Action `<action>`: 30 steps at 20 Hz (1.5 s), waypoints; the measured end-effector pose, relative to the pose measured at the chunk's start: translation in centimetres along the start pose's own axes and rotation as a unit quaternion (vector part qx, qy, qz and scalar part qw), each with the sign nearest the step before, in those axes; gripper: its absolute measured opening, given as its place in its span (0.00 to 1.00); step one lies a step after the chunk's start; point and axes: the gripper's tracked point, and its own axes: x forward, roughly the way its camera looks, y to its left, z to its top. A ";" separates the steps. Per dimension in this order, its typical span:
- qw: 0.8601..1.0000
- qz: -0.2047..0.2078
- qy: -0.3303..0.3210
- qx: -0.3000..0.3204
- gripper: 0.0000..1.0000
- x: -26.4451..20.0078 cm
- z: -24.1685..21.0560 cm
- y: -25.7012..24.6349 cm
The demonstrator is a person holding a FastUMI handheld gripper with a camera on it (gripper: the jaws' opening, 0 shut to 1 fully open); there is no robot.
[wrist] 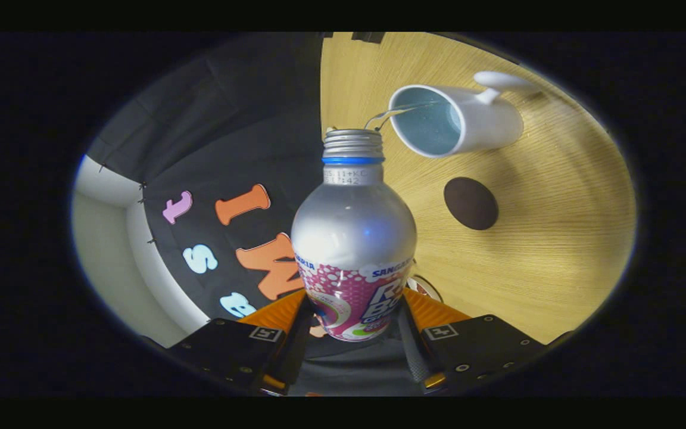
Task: Take the bottle from table, then pour the juice into the cup, finally place the bottle on the coaster
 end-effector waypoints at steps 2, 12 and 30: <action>1.000 0.000 -0.003 0.005 0.71 0.0 0.6 0.0; 0.999 0.009 -0.005 0.031 0.71 0.4 0.6 0.6; 0.998 0.009 -0.009 0.063 0.71 0.5 1.2 0.6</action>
